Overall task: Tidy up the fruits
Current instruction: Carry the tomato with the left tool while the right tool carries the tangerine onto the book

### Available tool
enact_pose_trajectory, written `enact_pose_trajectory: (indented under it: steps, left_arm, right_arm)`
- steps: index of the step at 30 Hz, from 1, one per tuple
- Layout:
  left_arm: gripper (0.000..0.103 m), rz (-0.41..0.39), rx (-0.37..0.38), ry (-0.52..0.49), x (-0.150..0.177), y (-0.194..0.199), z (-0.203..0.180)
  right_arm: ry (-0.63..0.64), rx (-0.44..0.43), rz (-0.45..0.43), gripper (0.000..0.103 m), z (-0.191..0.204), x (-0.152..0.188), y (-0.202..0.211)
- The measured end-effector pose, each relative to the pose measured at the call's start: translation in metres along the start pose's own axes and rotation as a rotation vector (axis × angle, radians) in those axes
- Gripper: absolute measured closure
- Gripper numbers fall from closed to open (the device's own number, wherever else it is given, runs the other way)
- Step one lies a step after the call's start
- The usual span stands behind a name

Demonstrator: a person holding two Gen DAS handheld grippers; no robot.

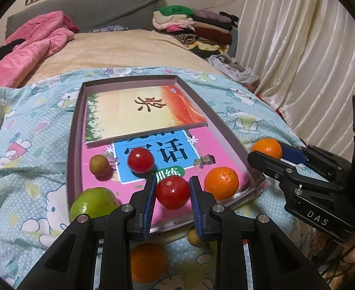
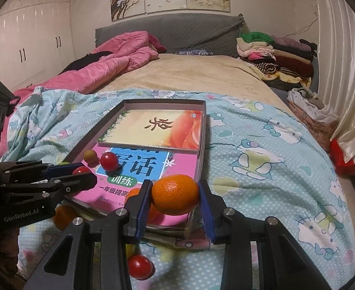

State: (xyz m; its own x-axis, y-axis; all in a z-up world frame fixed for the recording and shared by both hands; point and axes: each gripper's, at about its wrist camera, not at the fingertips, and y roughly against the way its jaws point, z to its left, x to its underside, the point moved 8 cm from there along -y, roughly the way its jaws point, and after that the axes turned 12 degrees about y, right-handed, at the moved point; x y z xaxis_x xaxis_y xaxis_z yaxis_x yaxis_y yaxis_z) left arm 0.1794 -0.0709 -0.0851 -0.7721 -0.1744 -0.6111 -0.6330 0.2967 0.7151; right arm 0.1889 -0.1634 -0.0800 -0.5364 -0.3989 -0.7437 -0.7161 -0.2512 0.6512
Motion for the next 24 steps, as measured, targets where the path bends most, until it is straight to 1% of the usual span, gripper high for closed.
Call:
enact_pose_trajectory:
  steps: [8, 15, 24]
  left_arm:
    - [0.075, 0.023, -0.013, -0.026, 0.005, -0.010, -0.002]
    - [0.075, 0.043, -0.031, -0.029, 0.010, -0.018, 0.001]
    - [0.075, 0.045, -0.033, -0.028, 0.010, -0.021, 0.005]
  right_arm:
    - [0.036, 0.017, 0.032, 0.065, 0.002, 0.004, -0.007]
    - [0.060, 0.027, 0.053, 0.065, 0.005, 0.007, -0.011]
    - [0.106, 0.055, 0.082, 0.065, 0.010, 0.012, -0.017]
